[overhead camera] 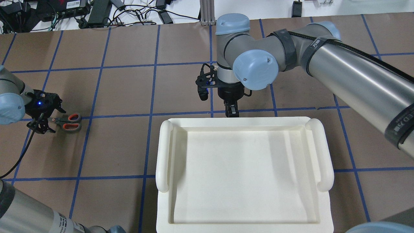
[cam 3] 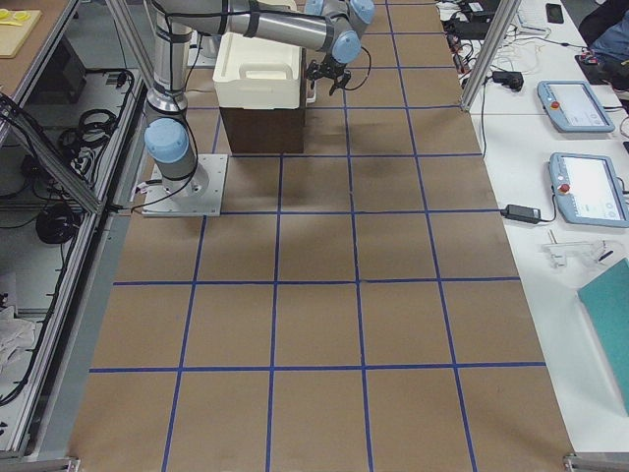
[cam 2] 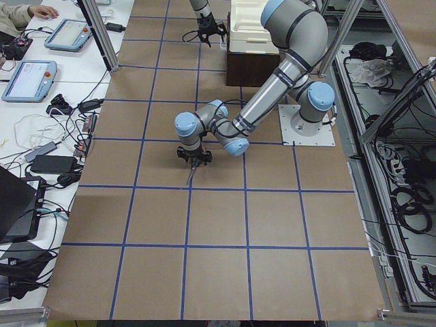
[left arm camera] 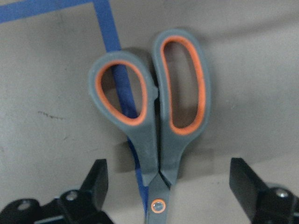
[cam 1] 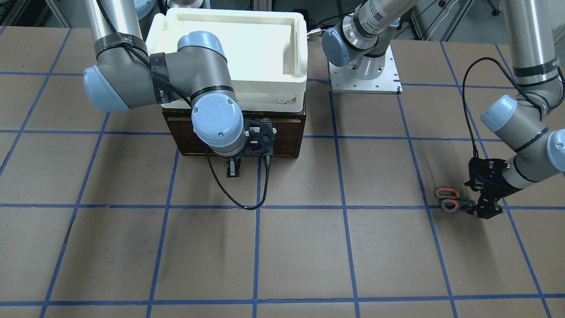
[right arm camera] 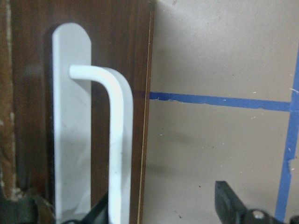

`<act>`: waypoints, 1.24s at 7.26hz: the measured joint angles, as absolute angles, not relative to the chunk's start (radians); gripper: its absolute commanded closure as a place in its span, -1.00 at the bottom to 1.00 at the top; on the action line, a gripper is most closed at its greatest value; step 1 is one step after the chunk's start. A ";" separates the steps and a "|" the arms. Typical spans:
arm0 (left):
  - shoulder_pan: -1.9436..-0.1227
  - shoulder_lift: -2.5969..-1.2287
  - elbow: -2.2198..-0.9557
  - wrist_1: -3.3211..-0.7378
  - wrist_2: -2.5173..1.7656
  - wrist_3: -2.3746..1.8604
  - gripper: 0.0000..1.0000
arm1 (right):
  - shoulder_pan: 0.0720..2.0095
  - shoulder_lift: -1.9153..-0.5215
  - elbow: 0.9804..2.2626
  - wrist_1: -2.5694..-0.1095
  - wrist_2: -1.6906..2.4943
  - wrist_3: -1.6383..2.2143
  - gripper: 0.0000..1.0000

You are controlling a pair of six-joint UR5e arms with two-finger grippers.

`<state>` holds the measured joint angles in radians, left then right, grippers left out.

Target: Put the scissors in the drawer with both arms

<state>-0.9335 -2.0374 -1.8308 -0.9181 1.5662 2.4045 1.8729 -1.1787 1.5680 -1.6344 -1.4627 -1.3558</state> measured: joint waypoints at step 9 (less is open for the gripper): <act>-0.928 -2.054 -1.836 -0.912 1.529 2.420 -0.38 | 1.858 -1.049 1.357 -1.677 -1.525 -1.382 -0.51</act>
